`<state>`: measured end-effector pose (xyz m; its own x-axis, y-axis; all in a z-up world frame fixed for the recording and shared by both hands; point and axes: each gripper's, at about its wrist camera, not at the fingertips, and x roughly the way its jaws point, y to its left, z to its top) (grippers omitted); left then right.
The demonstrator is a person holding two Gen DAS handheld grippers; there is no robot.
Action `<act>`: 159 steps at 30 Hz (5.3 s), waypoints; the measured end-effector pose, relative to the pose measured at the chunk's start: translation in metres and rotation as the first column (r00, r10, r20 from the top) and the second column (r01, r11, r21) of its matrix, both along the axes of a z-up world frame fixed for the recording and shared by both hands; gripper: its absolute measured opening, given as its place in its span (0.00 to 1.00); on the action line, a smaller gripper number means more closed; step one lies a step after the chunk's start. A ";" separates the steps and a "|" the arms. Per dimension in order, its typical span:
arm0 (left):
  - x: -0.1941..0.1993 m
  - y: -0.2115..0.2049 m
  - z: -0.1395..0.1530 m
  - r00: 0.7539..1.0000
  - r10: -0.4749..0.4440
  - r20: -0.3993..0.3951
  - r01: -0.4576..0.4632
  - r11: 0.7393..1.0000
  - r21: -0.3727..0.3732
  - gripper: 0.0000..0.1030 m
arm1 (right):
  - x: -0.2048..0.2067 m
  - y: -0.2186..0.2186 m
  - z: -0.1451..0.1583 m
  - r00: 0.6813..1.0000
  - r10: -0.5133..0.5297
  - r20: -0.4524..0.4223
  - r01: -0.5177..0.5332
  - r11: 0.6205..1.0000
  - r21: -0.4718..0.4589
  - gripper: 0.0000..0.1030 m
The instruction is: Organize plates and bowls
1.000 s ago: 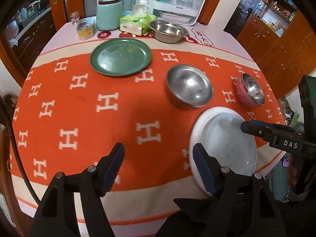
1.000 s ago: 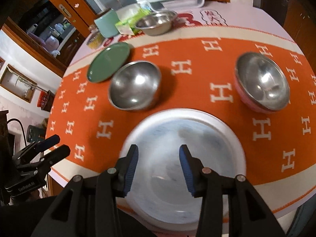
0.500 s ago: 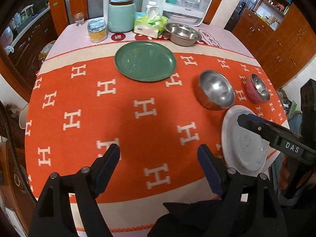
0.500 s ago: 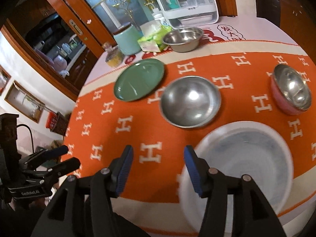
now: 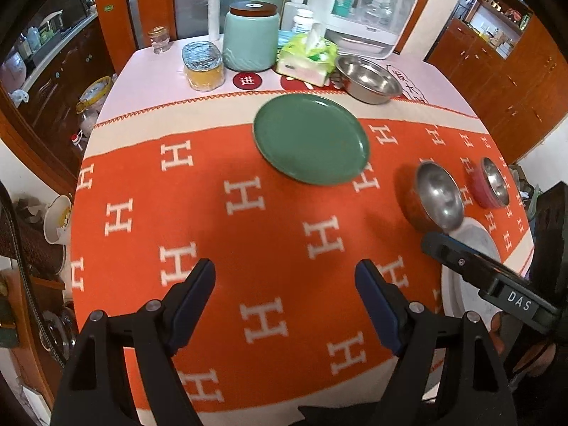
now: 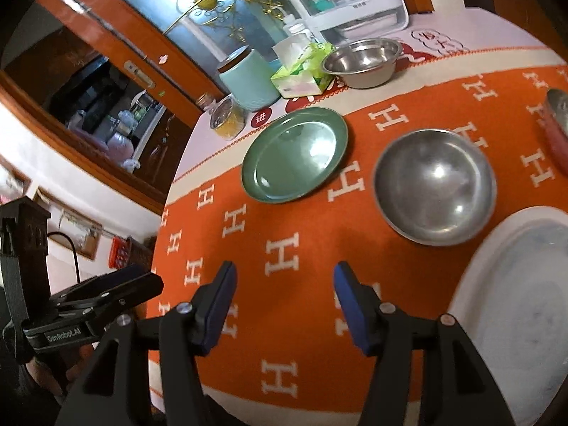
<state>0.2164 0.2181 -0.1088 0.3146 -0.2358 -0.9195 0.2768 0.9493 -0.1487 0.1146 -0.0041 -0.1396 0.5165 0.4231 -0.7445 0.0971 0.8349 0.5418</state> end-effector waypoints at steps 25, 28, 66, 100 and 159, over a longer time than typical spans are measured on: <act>0.148 -0.015 -0.061 0.999 0.004 -0.034 -0.004 1.000 -0.013 0.77 | 0.090 0.018 -0.068 0.996 -0.078 -0.053 0.074 0.994 -0.084 0.56; 0.155 -0.020 -0.074 0.999 0.004 -0.048 -0.005 1.000 -0.015 0.77 | 0.097 0.016 -0.073 0.996 -0.076 -0.047 0.071 0.991 -0.113 0.56; 0.160 -0.051 -0.124 0.997 -0.074 0.032 0.076 0.996 -0.038 0.36 | 0.113 0.024 -0.081 0.991 -0.045 0.126 0.082 0.947 -0.311 0.30; 0.105 -0.011 -0.114 0.997 -0.060 -0.055 0.062 0.997 0.038 0.27 | 0.093 0.042 -0.073 0.999 0.046 -0.002 -0.044 0.960 -0.276 0.18; -0.121 -0.117 -0.024 0.953 -0.298 0.043 0.301 0.950 -0.082 0.27 | -0.128 -0.064 0.028 0.992 0.009 0.130 0.047 0.906 -0.422 0.18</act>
